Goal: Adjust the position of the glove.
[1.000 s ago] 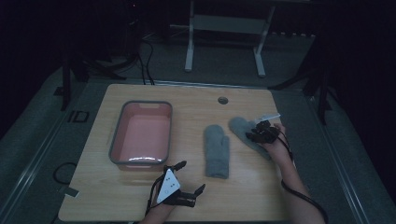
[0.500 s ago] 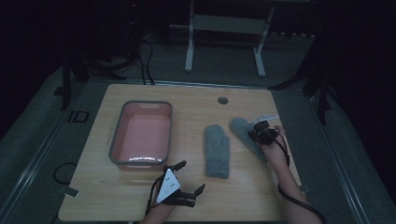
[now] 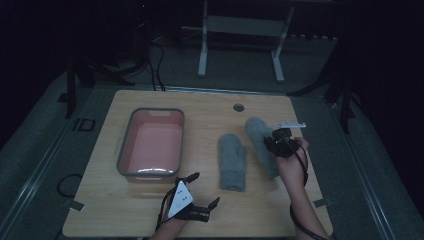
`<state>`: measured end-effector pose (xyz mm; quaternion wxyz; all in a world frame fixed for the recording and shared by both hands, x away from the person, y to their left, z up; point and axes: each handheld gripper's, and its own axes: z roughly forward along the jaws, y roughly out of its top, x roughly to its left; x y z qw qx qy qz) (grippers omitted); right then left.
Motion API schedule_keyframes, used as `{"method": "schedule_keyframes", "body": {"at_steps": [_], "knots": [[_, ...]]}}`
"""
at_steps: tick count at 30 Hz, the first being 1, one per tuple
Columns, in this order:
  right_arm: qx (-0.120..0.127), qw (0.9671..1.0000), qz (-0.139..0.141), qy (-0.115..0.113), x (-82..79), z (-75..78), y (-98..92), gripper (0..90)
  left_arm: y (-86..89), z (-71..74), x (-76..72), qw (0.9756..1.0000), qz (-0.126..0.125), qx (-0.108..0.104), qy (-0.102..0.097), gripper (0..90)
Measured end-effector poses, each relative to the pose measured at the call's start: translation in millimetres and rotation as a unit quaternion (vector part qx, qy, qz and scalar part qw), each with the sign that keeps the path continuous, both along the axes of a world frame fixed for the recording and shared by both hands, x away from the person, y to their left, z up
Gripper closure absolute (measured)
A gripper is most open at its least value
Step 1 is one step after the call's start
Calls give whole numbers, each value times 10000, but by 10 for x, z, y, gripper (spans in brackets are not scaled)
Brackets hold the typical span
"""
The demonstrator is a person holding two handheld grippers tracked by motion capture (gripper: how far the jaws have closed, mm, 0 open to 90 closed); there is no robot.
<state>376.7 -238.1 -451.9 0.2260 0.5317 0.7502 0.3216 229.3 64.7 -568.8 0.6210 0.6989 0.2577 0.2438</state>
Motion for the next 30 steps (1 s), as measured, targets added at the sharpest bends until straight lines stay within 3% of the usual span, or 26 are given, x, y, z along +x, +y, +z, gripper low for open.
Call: {"method": "schedule_keyframes", "body": {"at_steps": [3,5,10,22,28,30], "knots": [[263,9995,142,68,-94,16,139,844,-1,0,-1,10000,-2,3,-3,4],[304,9992,227,130,-142,-8,244,844,-1,0,-2,10000,-3,7,-7,4],[563,9965,433,447,-179,-171,452,844,0,0,-2,10000,-8,9,-4,4],[448,9953,229,826,56,-460,628,840,1,0,0,10000,-17,5,-2,4],[339,9946,430,886,62,-496,643,794,1,0,1,10000,-22,0,-2,4],[313,9937,611,883,56,-477,628,767,1,0,1,10000,-22,2,-2,4]]}}
